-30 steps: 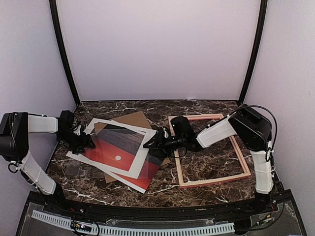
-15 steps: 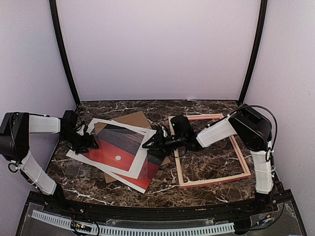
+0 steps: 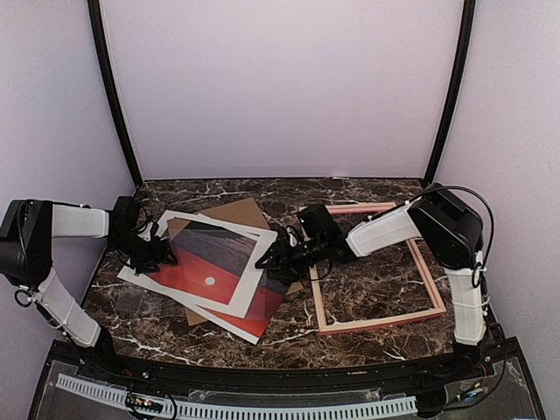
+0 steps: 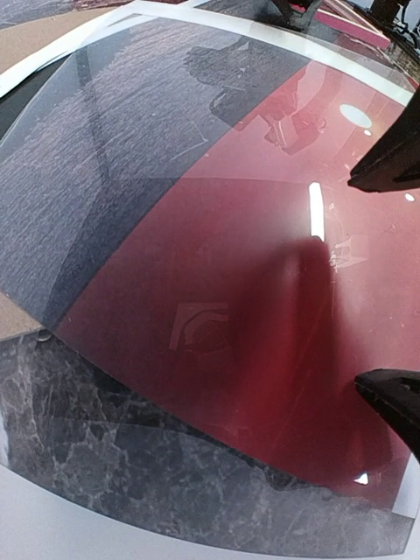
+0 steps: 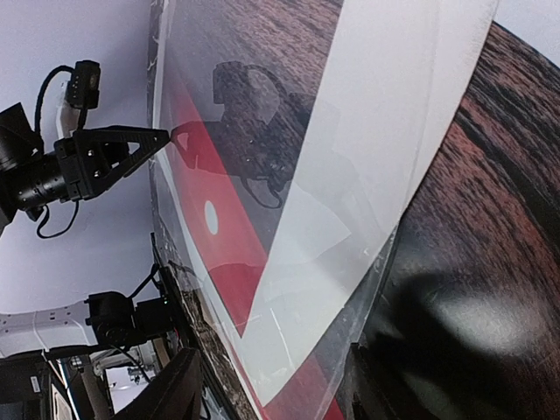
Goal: Put the photo into the frame
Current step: Pick up the glass panel from the mat board.
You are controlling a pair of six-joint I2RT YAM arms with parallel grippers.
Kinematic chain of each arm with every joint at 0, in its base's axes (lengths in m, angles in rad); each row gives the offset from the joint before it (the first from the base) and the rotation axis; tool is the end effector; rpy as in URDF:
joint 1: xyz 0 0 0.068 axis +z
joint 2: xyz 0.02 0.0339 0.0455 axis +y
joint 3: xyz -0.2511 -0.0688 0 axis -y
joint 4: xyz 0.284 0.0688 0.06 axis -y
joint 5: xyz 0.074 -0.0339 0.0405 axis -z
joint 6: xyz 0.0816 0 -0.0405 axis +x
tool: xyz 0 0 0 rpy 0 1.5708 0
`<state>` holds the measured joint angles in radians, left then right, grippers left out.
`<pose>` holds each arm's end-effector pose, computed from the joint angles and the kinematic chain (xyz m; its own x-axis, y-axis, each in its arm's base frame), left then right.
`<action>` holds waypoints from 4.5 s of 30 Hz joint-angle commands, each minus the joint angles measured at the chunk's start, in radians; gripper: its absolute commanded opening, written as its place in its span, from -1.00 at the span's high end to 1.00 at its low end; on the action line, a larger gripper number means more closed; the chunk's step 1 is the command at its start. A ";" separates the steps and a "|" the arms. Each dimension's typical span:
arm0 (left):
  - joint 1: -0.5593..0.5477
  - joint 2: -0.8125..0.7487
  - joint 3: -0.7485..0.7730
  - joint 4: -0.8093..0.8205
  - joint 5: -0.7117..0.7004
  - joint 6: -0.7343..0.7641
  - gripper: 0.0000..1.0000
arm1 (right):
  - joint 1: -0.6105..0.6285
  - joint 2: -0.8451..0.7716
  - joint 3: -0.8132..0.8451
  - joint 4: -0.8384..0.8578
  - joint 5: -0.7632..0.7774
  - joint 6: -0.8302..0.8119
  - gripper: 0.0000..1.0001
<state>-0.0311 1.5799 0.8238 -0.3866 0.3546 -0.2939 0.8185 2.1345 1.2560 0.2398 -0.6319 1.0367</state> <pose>0.3315 -0.0387 0.0765 -0.9205 -0.2432 -0.3058 -0.0976 0.9010 -0.4226 0.3023 0.3936 0.0621 -0.9934 -0.0450 -0.1056 -0.1142 0.4791 0.8703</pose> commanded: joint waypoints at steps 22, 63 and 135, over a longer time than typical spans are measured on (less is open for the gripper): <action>-0.113 -0.064 -0.178 0.017 0.052 -0.203 -0.42 | 0.056 -0.052 -0.072 -0.130 0.152 0.061 -0.23; -0.308 -0.211 -0.364 0.200 0.055 -0.411 -0.36 | 0.087 -0.067 -0.253 0.503 0.047 0.387 -0.05; -0.326 -0.238 -0.344 0.188 0.045 -0.392 -0.35 | 0.095 -0.054 -0.149 0.365 0.010 0.175 -0.14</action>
<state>-0.3454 1.3254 0.5087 -0.0772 0.4030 -0.6853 0.9215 2.0872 1.1213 0.6266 -0.6601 1.2266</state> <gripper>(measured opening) 0.676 0.570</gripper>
